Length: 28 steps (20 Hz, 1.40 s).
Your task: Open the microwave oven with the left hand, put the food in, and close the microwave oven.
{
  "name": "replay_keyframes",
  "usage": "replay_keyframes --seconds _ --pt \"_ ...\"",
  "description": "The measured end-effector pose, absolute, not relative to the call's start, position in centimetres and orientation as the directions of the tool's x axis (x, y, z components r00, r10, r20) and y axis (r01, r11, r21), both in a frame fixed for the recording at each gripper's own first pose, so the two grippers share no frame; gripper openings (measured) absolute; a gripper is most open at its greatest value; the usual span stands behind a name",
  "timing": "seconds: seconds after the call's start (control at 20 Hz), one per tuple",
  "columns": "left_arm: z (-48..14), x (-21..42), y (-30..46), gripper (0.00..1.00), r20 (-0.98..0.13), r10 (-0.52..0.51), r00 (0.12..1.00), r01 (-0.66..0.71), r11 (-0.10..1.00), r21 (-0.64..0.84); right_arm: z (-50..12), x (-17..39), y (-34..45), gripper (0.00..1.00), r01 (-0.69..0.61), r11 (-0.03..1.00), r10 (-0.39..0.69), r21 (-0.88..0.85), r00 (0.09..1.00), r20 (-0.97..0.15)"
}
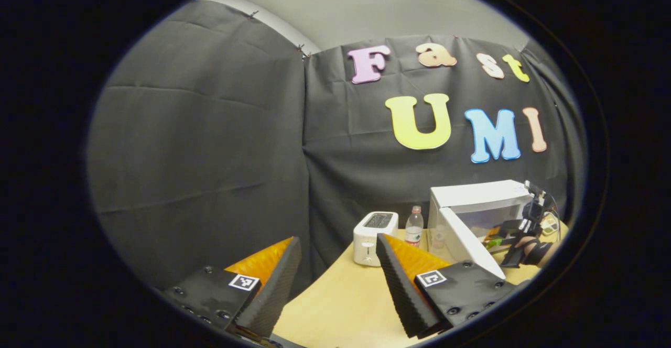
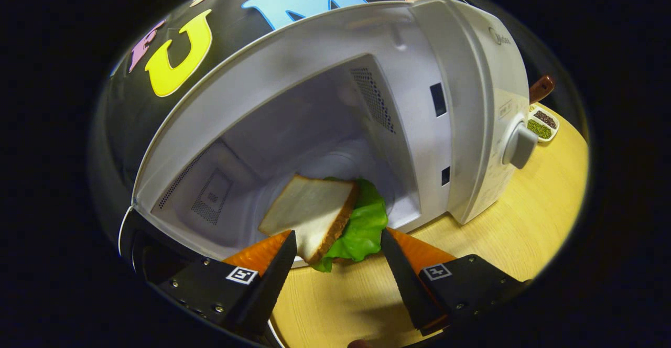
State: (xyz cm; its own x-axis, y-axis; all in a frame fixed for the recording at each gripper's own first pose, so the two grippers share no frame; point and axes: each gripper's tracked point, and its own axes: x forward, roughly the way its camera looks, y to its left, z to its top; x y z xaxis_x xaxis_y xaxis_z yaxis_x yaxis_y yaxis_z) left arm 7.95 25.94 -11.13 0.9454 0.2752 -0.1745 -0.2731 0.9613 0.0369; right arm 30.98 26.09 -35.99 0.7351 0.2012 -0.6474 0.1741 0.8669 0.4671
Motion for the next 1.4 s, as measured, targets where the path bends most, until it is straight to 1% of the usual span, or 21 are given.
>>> replay_keyframes --seconds 0.1,0.2,0.25,0.3,0.35,0.4,0.45,0.5,0.6,0.65,0.7,0.85,0.9,0.95,1.15,1.3,1.35,1.4 --pt "-11.9 8.4 25.3 0.96 -0.177 0.263 0.948 -0.263 0.965 0.027 -34.9 30.3 24.8 0.98 0.159 0.878 0.192 0.451 0.747 -0.636" --pt "-12.7 8.9 24.8 0.93 -0.184 0.253 0.95 -0.253 0.967 0.023 -33.4 29.4 23.9 0.98 0.129 0.892 0.193 0.434 0.76 -0.621" --pt "-12.9 9.0 24.5 0.96 -0.189 0.25 0.95 -0.251 0.968 0.018 -32.4 29.0 23.4 0.98 0.108 0.899 0.195 0.424 0.769 -0.609" --pt "-13.4 9.2 24.2 0.96 -0.195 0.246 0.949 -0.248 0.969 0.011 -31.4 28.4 23.0 0.98 0.085 0.906 0.197 0.414 0.781 -0.593" --pt "-13.7 9.3 23.9 0.93 -0.2 0.243 0.949 -0.247 0.969 0.006 -30.1 27.9 22.6 0.98 0.059 0.912 0.203 0.406 0.796 -0.57" --pt "-14.0 9.3 23.7 0.94 -0.204 0.241 0.949 -0.245 0.969 0.002 -28.7 27.3 22.1 0.98 0.033 0.917 0.207 0.398 0.813 -0.544" --pt "-14.4 9.3 23.5 0.96 -0.207 0.236 0.949 -0.242 0.97 -0.001 -27.2 26.8 21.7 0.98 0.003 0.918 0.219 0.396 0.83 -0.512" --pt "-15.0 9.2 23.1 0.93 -0.216 0.232 0.948 -0.238 0.971 -0.006 -25.7 26.3 21.3 0.98 -0.026 0.92 0.229 0.392 0.846 -0.481" --pt "-16.2 9.3 22.8 0.91 -0.237 0.228 0.944 -0.238 0.971 -0.013 -22.7 25.2 20.3 0.98 -0.087 0.927 0.249 0.364 0.87 -0.426" --pt "-16.6 9.3 22.6 0.96 -0.243 0.23 0.942 -0.241 0.97 -0.015 -21.3 24.6 19.6 0.98 -0.118 0.934 0.255 0.337 0.881 -0.398" --pt "-17.1 9.2 22.6 0.93 -0.252 0.233 0.939 -0.244 0.97 -0.015 -20.0 24.1 18.9 0.98 -0.147 0.942 0.259 0.303 0.891 -0.373" --pt "-18.3 8.6 21.2 0.93 -0.279 0.212 0.936 -0.227 0.974 -0.02 -16.5 22.1 16.9 0.98 -0.216 0.953 0.274 0.212 0.915 -0.297" --pt "-18.9 8.4 20.8 0.95 -0.289 0.208 0.934 -0.223 0.975 -0.022 -15.8 21.4 16.1 0.98 -0.226 0.954 0.275 0.196 0.92 -0.279" --pt "-19.4 8.2 20.3 0.93 -0.299 0.204 0.932 -0.222 0.975 -0.024 -15.2 20.7 15.4 0.98 -0.227 0.955 0.273 0.189 0.925 -0.265" --pt "-22.1 7.1 18.8 0.93 -0.365 0.201 0.909 -0.222 0.975 -0.017 -14.0 18.5 13.0 0.98 -0.24 0.948 0.288 0.208 0.926 -0.243" --pt "-24.3 6.2 16.9 0.76 -0.419 0.166 0.892 -0.207 0.977 -0.053 -13.9 17.5 10.8 0.98 -0.23 0.953 0.276 0.198 0.928 -0.251" --pt "-24.8 5.9 16.1 0.7 -0.434 0.143 0.89 -0.191 0.979 -0.069 -13.8 17.1 10.2 0.93 -0.23 0.953 0.277 0.199 0.926 -0.258" --pt "-25.2 5.6 15.6 0.58 -0.441 0.137 0.887 -0.19 0.979 -0.079 -13.8 16.7 9.7 0.98 -0.234 0.951 0.283 0.202 0.923 -0.262"
